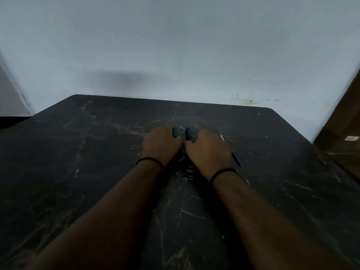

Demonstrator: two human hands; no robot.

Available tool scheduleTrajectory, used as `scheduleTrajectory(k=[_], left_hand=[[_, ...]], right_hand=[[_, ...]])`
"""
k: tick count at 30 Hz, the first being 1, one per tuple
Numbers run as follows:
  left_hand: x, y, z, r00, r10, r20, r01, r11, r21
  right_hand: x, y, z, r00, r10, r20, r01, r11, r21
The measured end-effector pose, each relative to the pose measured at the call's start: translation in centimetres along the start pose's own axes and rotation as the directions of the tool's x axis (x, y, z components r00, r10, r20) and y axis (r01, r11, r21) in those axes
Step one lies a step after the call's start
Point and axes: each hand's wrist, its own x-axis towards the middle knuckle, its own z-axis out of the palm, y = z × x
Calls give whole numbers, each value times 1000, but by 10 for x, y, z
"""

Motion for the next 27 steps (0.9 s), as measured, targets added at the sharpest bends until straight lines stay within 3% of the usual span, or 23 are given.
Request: scheduleTrajectory(k=[13, 18, 21, 24, 27], left_hand=[[0, -1, -2, 999, 18, 37, -17, 1000, -26], [4, -4, 0, 998, 61, 20, -60, 998, -34], [5, -5, 2, 995, 50, -84, -65, 980, -190], [3, -2, 1, 974, 59, -217, -150, 891, -428], [0, 7, 1, 975, 110, -194, -206, 781, -590]], right_hand=[[-1, 0, -5, 998, -56, 38, 55, 998, 9], [1, 4, -8, 996, -2, -86, 7, 998, 60], [4, 9, -9, 978, -2, -209, 44, 980, 194], [4, 10, -7, 952, -61, -299, 168, 923, 347], [2, 5, -3, 951, -80, -299, 219, 856, 468]])
